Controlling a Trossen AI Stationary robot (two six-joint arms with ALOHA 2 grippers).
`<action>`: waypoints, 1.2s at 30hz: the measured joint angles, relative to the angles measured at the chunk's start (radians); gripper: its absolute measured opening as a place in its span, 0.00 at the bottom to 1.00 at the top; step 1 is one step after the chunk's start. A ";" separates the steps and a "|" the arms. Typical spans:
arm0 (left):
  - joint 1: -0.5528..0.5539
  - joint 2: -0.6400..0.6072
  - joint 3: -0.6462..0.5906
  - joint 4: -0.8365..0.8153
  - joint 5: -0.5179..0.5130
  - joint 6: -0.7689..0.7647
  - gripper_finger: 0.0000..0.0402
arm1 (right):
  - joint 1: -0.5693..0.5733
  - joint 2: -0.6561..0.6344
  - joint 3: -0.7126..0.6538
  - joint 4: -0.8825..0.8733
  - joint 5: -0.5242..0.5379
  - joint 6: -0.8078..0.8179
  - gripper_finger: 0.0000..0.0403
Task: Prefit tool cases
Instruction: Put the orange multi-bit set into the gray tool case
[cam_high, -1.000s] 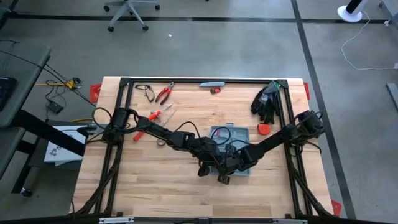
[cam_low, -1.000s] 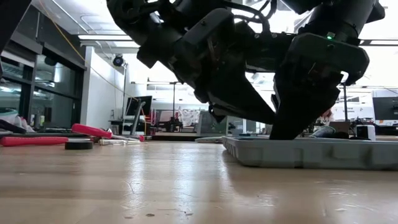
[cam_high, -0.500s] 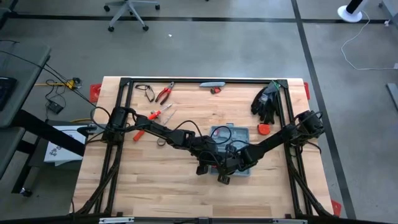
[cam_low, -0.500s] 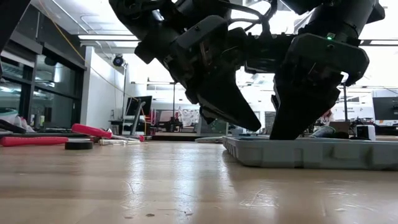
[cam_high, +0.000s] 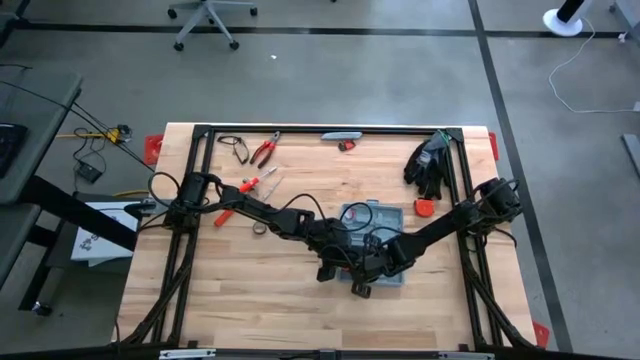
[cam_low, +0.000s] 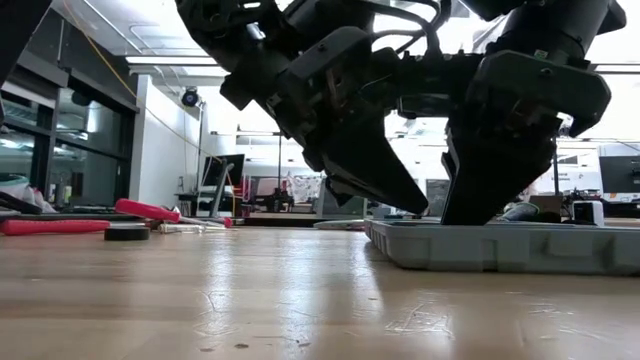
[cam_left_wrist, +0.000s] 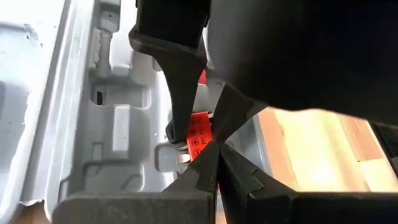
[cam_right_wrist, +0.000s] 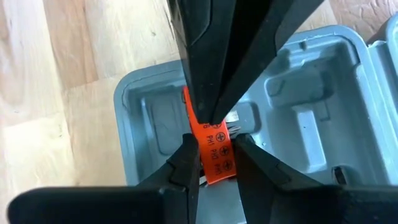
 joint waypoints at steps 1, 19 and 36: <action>0.000 0.000 0.000 0.002 0.001 -0.003 0.00 | 0.004 0.000 0.000 0.003 0.004 -0.002 0.19; -0.001 -0.043 -0.006 -0.020 -0.059 -0.009 0.00 | 0.024 -0.004 0.000 0.018 0.057 0.022 0.20; 0.023 -0.085 -0.008 -0.063 -0.014 -0.058 0.10 | 0.022 -0.032 -0.004 -0.002 0.099 0.025 0.20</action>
